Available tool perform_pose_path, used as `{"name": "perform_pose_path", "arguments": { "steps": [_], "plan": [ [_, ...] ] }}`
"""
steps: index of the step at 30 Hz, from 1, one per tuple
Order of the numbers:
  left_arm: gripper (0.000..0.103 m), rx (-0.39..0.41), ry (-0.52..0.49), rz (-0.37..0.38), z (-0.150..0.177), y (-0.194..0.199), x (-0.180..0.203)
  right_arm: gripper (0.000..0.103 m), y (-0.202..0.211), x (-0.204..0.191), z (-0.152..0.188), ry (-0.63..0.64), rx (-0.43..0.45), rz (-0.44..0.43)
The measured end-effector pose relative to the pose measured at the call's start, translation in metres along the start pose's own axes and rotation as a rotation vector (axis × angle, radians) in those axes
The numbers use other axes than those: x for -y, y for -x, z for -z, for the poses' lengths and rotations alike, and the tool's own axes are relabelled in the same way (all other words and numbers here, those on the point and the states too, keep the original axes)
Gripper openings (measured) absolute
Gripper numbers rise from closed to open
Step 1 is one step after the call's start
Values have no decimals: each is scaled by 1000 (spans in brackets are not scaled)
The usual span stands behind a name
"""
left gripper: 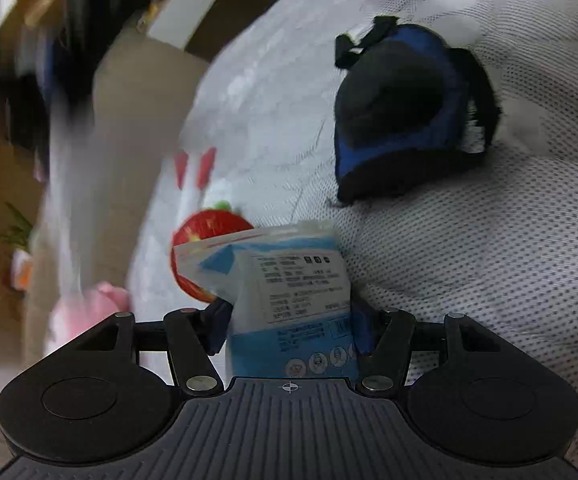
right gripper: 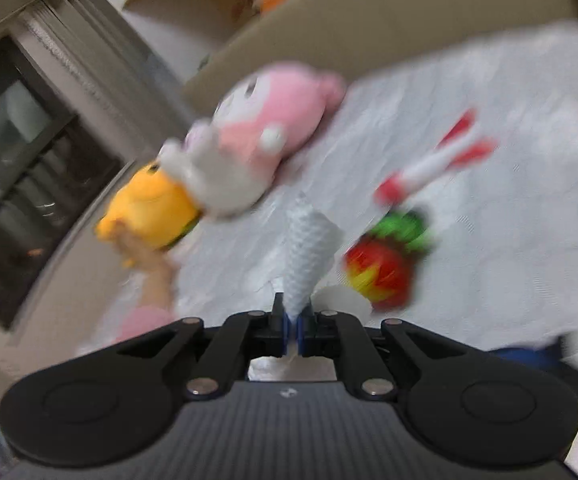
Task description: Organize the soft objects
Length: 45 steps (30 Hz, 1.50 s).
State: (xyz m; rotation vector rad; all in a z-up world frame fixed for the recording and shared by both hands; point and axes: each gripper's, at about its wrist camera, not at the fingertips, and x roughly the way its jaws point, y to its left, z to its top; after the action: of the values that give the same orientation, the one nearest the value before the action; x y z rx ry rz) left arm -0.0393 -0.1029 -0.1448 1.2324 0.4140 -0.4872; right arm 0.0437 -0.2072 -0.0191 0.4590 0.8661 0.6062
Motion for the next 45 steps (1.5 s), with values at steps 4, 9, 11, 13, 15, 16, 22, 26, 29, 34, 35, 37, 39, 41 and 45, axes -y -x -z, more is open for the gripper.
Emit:
{"name": "perform_pose_path", "arguments": {
  "steps": [4, 9, 11, 13, 15, 16, 22, 26, 29, 34, 35, 37, 39, 41, 45],
  "plan": [
    [76, -9, 151, 93, 6, 16, -21, 5, -41, 5, 9, 46, -176, 82],
    [86, -52, 421, 326, 34, 26, -59, 6, -15, 18, 25, 63, -168, 143],
    [90, -59, 574, 495, 47, 25, -77, 6, -5, 32, 36, 25, -173, 181],
    [93, -55, 756, 619, 60, 22, -95, 6, 4, 47, 48, -20, -185, 226],
    [93, -74, 936, 703, 76, 15, -109, 6, 8, 57, 56, -46, -184, 249],
    [93, -91, 1028, 747, 83, 10, -114, 6, 10, 61, 60, -57, -183, 258],
    [93, -217, 1156, 725, 72, -24, -104, 6, 24, 48, 75, -28, -101, 287],
    [73, -206, 978, 585, 46, -26, -90, 6, 38, 37, 69, -32, -42, 267],
    [70, -143, 797, 482, 26, -8, -85, 6, 47, 30, 51, -51, 13, 205],
    [70, -149, 773, 475, 18, 0, -83, 5, 25, 17, 25, -70, 25, 40],
    [70, -152, 775, 474, 18, 0, -84, 5, 13, 14, 25, -37, -1, 46],
    [70, -157, 779, 476, 18, 0, -84, 6, -12, 10, 28, 44, -72, 102],
    [70, -164, 796, 487, 19, 1, -86, 6, -23, 12, 38, 108, -120, 193],
    [70, -169, 824, 508, 21, -1, -87, 6, -17, 20, 48, 117, -127, 221],
    [82, -168, 885, 601, 28, -8, -92, 6, 3, 40, 62, 71, -135, 273]
  ]
}}
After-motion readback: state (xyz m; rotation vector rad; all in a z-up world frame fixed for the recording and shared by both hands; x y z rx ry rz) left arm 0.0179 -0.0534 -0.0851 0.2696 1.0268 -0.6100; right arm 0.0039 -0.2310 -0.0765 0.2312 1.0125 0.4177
